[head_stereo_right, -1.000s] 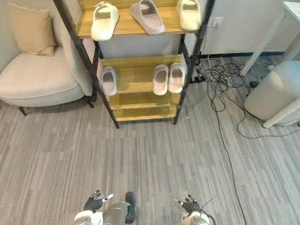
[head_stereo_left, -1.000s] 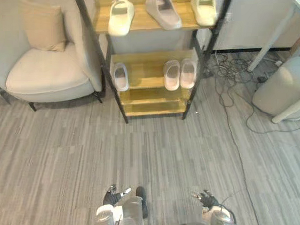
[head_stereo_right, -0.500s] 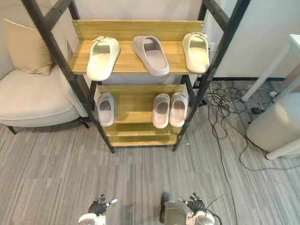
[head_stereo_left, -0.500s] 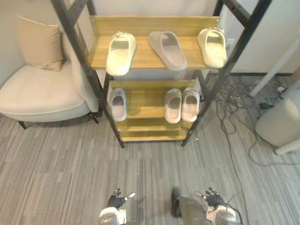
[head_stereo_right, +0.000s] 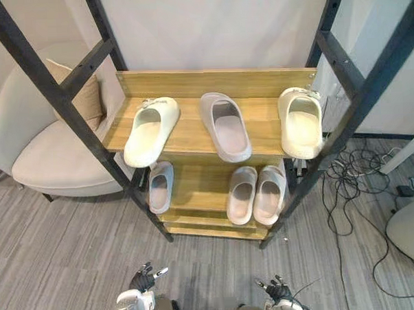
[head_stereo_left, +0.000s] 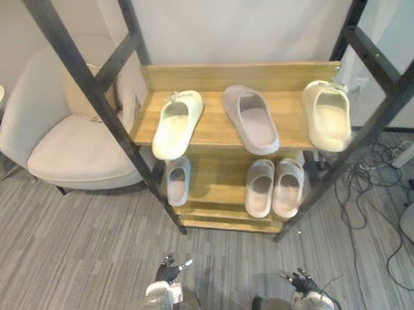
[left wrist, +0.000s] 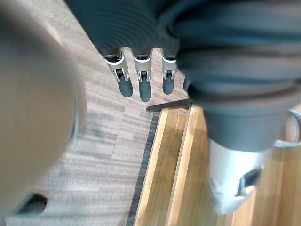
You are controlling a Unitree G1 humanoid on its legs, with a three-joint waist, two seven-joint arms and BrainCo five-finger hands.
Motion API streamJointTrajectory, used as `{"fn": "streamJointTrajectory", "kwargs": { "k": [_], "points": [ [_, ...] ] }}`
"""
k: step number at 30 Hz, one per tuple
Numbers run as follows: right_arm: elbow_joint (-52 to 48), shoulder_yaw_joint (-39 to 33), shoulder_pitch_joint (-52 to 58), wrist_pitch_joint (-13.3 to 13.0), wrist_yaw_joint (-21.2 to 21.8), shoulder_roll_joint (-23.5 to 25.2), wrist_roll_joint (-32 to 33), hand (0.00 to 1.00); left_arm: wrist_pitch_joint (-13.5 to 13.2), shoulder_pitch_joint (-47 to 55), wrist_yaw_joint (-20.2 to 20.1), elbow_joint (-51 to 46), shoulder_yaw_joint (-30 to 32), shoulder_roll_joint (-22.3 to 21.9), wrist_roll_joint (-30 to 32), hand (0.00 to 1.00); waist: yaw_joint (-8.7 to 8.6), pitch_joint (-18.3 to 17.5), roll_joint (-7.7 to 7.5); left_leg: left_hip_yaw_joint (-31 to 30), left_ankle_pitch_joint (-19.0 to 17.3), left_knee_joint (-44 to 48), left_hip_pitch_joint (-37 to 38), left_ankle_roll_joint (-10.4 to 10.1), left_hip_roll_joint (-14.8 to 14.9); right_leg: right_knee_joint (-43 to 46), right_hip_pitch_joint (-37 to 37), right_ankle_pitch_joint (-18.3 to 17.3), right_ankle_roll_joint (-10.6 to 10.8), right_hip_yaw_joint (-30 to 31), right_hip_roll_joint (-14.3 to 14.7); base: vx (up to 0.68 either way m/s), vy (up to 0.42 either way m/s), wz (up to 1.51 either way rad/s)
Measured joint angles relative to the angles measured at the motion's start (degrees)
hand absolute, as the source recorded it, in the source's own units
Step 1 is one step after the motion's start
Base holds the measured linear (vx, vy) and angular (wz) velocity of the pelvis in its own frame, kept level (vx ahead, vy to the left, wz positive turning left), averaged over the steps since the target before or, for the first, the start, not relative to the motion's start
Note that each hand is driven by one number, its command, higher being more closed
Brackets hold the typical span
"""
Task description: Organize the slippers on the shoe rack
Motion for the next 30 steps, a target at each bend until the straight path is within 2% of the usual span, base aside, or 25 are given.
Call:
{"fn": "streamJointTrajectory", "kwargs": {
  "k": [1, 2, 5, 11, 14, 16, 17, 18, 20, 21, 23, 25, 30],
  "points": [
    [1.1, 1.4, 0.0, 0.1, 0.0, 0.2, 0.5, 0.0, -0.1, 0.0, 0.0, 0.2, -0.1, 0.8, 0.0, 0.0, 0.36, -0.4, -1.28, 0.0, 0.1, 0.7, -0.3, 0.7, -1.4, -1.4, 0.3, 0.0, 0.1, 1.0, -0.5, 0.2, 0.126, 0.1],
    [2.5, 1.6, -0.6, 0.2, 0.0, 0.1, 0.6, 0.0, -0.2, 0.1, -0.1, 0.7, -0.1, 1.4, 0.0, 0.0, 0.8, -0.5, -1.54, -0.1, -0.5, 1.5, -0.5, 1.7, -1.8, -1.8, 0.5, 0.0, 0.1, 2.4, -0.7, 0.21, 0.14, 0.08],
    [2.3, 1.5, -0.7, 0.2, 0.0, 0.6, 0.6, 0.0, 0.6, 1.2, -0.1, 2.4, 0.2, 2.5, -0.1, 0.0, 0.84, -0.9, -2.15, 0.1, -0.7, -0.6, 2.2, 2.0, -3.0, -2.0, 2.2, 0.2, 0.1, 3.5, -1.3, 0.15, 0.098, 0.01],
    [2.6, 1.7, -1.1, 0.0, 0.4, 0.8, 0.5, 0.0, 0.6, 1.4, -0.4, 2.8, 0.0, 2.9, 0.6, 0.0, 1.24, -1.4, -2.33, 2.0, -0.7, -4.8, 5.9, 1.8, -2.8, 0.2, 0.8, -0.4, 0.6, 6.4, -1.0, 0.04, -0.001, -0.38],
    [2.3, 2.6, -1.2, 0.0, 0.5, 0.0, -1.5, 0.0, 0.7, 1.3, -0.4, 3.6, -2.3, 3.3, 0.7, 0.0, 1.05, -1.1, -1.85, 2.4, -0.6, -8.8, 9.8, 2.2, -3.3, 18.6, -8.2, -1.9, 2.4, 5.7, -1.2, -0.03, 0.01, -0.55],
    [2.2, 2.7, -0.7, -0.1, 0.4, 0.0, -1.6, 0.0, 0.7, 1.5, -0.3, 4.0, -3.9, 4.0, 0.8, 0.0, -0.33, -1.2, -2.74, 1.9, -0.5, -9.3, 11.2, 2.4, -3.8, 23.9, -10.2, -3.3, 1.6, 3.5, -2.9, -0.03, 0.006, 0.06],
    [2.2, 3.7, -0.3, -0.1, 0.5, 0.5, -1.6, 0.0, 0.7, 1.8, -0.4, 4.0, -4.6, 4.9, 0.9, 0.0, -0.6, -2.4, -4.32, 1.2, -0.2, -9.7, 11.1, 2.4, -5.0, 20.0, -9.5, -3.9, 0.6, 2.4, -3.3, -0.01, -0.01, 0.34],
    [2.4, 4.0, 0.4, 0.0, 0.5, 0.6, -1.6, 0.0, 0.7, 1.7, -0.4, 4.2, -4.7, 5.3, 1.3, 0.0, -0.59, -2.9, -5.02, 0.4, -0.1, -9.7, 10.9, 2.5, -5.7, 16.0, -7.4, -4.5, 0.9, 1.5, -3.9, 0.02, -0.037, 0.32],
    [2.6, 3.9, 0.4, 0.0, 0.6, 0.9, -1.6, 0.0, 0.7, 1.1, -0.4, 4.5, -4.6, 5.2, 1.6, 0.0, -0.33, -3.2, -5.31, -0.2, 1.0, -10.5, 9.9, 2.8, -6.6, 8.4, -4.6, -4.4, 1.7, 0.5, -4.3, 0.03, -0.055, 0.21],
    [2.6, 3.9, 0.3, 0.1, 0.6, 0.9, -1.6, 0.0, 0.7, 1.1, -0.3, 4.5, -4.5, 5.1, 1.6, 0.0, -0.34, -3.2, -5.17, -0.4, 1.4, -10.9, 10.0, 2.8, -6.6, 7.4, -4.2, -3.9, 1.8, 0.3, -4.1, -0.01, -0.037, 0.17],
    [2.6, 3.8, 0.2, 0.1, 0.5, 0.3, -1.6, 0.0, 0.7, 1.2, -0.4, 4.5, -4.5, 4.2, 1.6, 0.0, -0.38, -3.2, -3.32, -1.0, 2.7, -13.0, 10.1, 2.8, -6.6, 2.6, -2.4, -1.3, 1.8, -0.6, -3.3, 0.0, -0.024, 0.14],
    [2.6, 3.8, 0.4, 0.1, 0.5, 0.2, -1.6, 0.0, 0.7, 1.7, -0.4, 4.5, -4.5, 3.9, 1.6, 0.0, -0.48, -3.6, -2.85, -1.6, 2.8, -13.4, 10.3, 2.7, -6.2, -0.4, -0.5, 0.1, 1.6, -1.3, -2.6, 0.04, -0.022, 0.12],
    [2.4, 4.6, 0.3, -0.1, 0.2, 0.5, -1.6, 0.0, 0.7, 1.8, -0.4, 4.5, -4.5, 4.2, 1.7, 0.0, -0.5, -3.9, -3.71, -0.4, 3.3, -15.1, 11.2, 2.1, -5.3, -2.5, 0.1, 1.2, 1.0, -0.6, -1.4, 0.03, -0.043, -0.1]
  ]
}}
